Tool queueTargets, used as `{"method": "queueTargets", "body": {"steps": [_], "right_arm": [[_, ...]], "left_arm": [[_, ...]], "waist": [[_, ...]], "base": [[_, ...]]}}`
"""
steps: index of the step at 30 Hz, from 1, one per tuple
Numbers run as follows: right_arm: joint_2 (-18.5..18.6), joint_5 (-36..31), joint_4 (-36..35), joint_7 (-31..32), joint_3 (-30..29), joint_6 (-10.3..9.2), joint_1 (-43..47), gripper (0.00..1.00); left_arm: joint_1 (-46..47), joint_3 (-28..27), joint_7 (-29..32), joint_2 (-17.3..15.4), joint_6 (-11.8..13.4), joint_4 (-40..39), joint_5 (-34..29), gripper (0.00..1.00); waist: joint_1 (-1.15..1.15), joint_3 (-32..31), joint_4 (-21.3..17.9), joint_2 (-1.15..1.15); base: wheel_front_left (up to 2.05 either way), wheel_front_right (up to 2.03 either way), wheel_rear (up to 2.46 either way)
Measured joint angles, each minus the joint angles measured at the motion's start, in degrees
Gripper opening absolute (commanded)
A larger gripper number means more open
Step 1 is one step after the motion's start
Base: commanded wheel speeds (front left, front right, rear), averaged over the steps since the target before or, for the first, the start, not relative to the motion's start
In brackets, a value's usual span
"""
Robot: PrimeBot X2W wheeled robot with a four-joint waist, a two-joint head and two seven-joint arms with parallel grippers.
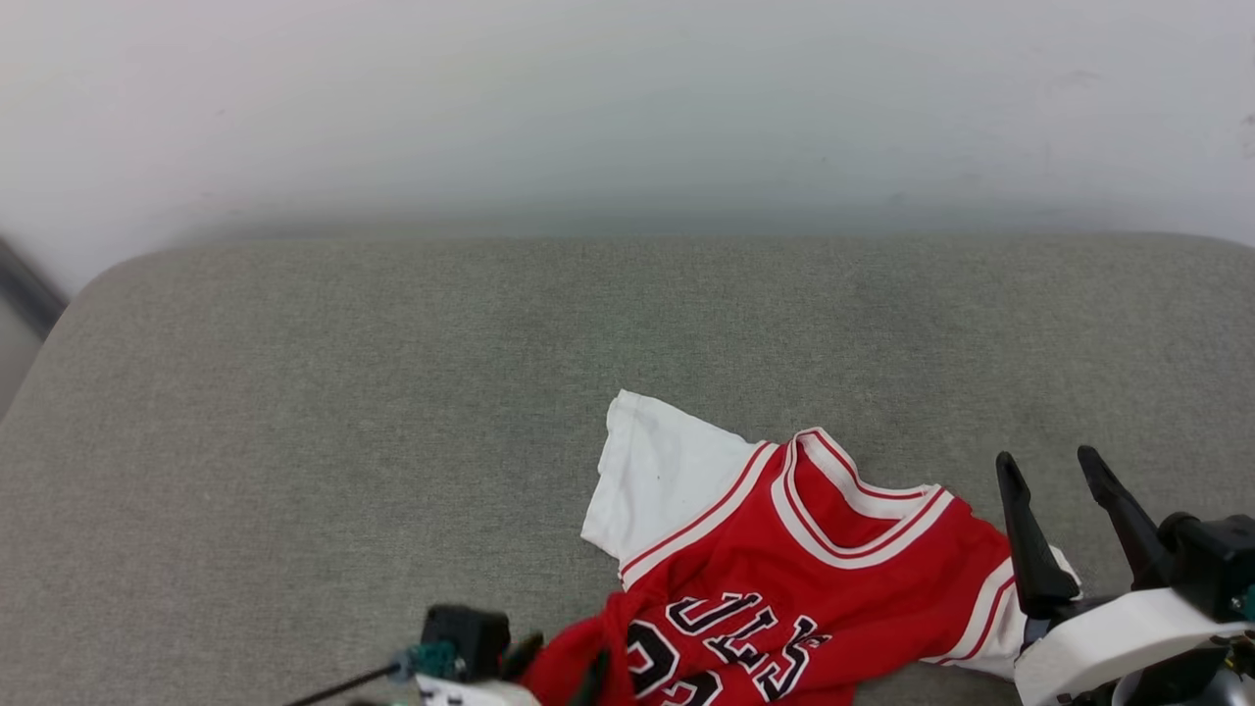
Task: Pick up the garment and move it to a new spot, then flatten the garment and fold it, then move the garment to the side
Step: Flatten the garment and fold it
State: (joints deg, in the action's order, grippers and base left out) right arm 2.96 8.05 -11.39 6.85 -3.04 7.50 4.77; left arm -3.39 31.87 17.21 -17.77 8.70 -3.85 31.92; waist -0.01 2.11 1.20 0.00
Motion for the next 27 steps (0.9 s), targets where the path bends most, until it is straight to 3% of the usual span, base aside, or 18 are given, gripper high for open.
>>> {"method": "queueTargets", "body": {"steps": [9, 17, 20, 24, 27], "right_arm": [[-0.02, 0.34, -0.91, 0.08, 0.13, 0.0, -0.53, 1.0], [-0.01, 0.4, -1.49, -0.79, 0.91, 0.0, -4.71, 1.0], [-0.01, 0.54, -1.24, -1.36, 1.51, 0.0, -6.19, 1.0], [0.0, 0.86, -0.24, -2.36, 2.47, 0.0, -7.2, 1.0], [-0.01, 1.34, 0.6, -2.9, 2.99, 0.0, -7.55, 1.0]], "left_arm": [[12.03, -4.68, -8.86, 0.32, -0.45, -1.07, -4.09, 1.0], [26.09, -7.03, -13.35, 2.7, -3.23, 7.1, -4.44, 1.0], [31.25, -7.0, -11.49, 2.77, -5.26, 12.26, -3.77, 1.0], [36.68, -4.93, -3.72, 1.27, -10.39, 20.04, -1.64, 1.0], [39.75, -3.34, 3.18, -0.31, -12.89, 25.09, -0.3, 1.0]], "waist": [[0.01, 1.76, -1.28, 0.0], [0.01, 6.62, -3.79, 0.0], [0.01, 8.91, -5.03, 0.0], [0.02, 11.53, -7.12, 0.0], [0.01, 13.17, -8.7, 0.0]], "base": [[0.0, 0.0, 0.0], [0.0, 0.0, 0.0], [0.0, 0.0, 0.0], [0.0, 0.0, 0.0], [0.0, 0.0, 0.0]]}}
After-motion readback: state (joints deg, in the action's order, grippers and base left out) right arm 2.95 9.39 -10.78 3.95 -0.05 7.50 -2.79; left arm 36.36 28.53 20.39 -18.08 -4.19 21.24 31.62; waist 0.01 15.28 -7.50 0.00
